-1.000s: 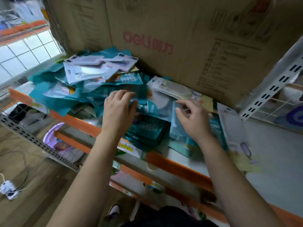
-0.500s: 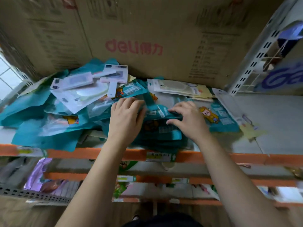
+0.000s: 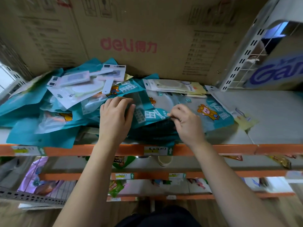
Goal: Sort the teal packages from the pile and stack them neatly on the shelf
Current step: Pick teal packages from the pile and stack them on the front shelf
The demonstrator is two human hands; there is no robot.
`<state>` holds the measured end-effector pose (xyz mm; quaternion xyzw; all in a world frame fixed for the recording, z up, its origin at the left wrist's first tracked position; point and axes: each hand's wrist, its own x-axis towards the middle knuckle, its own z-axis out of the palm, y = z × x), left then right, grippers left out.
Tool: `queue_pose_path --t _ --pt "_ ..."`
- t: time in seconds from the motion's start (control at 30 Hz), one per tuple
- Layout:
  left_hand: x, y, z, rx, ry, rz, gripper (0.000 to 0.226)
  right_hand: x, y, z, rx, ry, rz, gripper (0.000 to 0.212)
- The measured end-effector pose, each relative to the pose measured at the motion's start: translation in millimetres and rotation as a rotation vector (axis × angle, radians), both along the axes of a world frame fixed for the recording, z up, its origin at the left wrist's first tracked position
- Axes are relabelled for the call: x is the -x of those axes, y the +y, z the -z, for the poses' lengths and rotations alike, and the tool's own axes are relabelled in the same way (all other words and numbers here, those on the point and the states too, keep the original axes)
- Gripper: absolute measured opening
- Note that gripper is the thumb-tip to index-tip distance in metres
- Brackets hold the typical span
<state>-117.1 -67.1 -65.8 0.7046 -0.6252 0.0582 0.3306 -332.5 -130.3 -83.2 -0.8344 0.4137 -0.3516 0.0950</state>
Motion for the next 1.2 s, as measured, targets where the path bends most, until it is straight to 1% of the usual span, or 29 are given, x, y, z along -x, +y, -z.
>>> queue_pose_path --t 0.07,0.13,0.23,0.3,0.33,0.4,0.47,0.53,0.6,0.7,0.9,0.97,1.03,1.1,1.2 --pt "-0.1 0.4 -0.2 -0.011 0.022 -0.003 0.028 1.0 5.2 3.5 -0.016 -0.025 -0.005 0.009" --pt "-0.3 1.2 0.0 -0.012 0.033 -0.007 0.029 1.2 8.4 7.1 -0.079 -0.052 -0.006 0.01" --pt "-0.2 3.2 1.3 -0.017 0.039 -0.014 0.029 1.8 9.7 10.4 -0.17 -0.181 0.03 0.009" --pt "0.1 4.5 2.7 -0.024 0.038 -0.02 0.029 4.3 9.9 9.9 -0.221 -0.246 0.033 0.017" --pt "0.2 4.9 3.3 -0.026 0.037 -0.022 0.029 5.4 10.1 9.5 -0.235 -0.225 0.02 0.024" --pt "0.7 5.8 4.2 -0.026 0.035 -0.024 0.028 4.3 10.9 9.3 -0.175 -0.093 -0.005 0.032" --pt "1.1 6.2 4.1 -0.023 0.034 -0.025 0.028 -1.8 12.8 7.3 -0.068 -0.01 -0.041 0.03" --pt "1.4 6.4 3.2 -0.023 0.033 -0.021 0.028 -6.5 14.2 2.7 0.0 -0.022 -0.083 0.024" --pt "0.1 6.5 1.6 -0.01 0.031 -0.018 0.028 -6.9 14.7 -1.2 0.028 -0.082 -0.134 0.02" --pt "-3.6 6.0 -1.9 0.023 0.049 -0.014 0.029 -2.2 15.6 -4.3 0.049 -0.183 -0.167 0.02" --pt "-5.5 3.4 -5.3 0.034 0.04 -0.017 0.031 7.2 16.8 -5.5 0.04 -0.399 -0.112 0.015" --pt "-3.3 3.0 -4.1 0.024 0.033 -0.01 0.03 7.3 17.3 -7.6 0.024 -0.474 -0.079 0.018" --pt "-0.5 2.4 -3.0 0.015 0.024 0.001 0.03 7.0 15.8 -11.4 -0.027 -0.565 -0.027 0.015" --pt "2.3 1.4 -2.3 0.006 0.011 0.013 0.029 9.4 12.4 -15.2 -0.128 -0.67 0.034 0.004" --pt "6.1 -0.2 -1.8 0.004 0.001 0.031 0.028 14.9 3.8 -19.4 -0.336 -0.779 0.162 0.022"
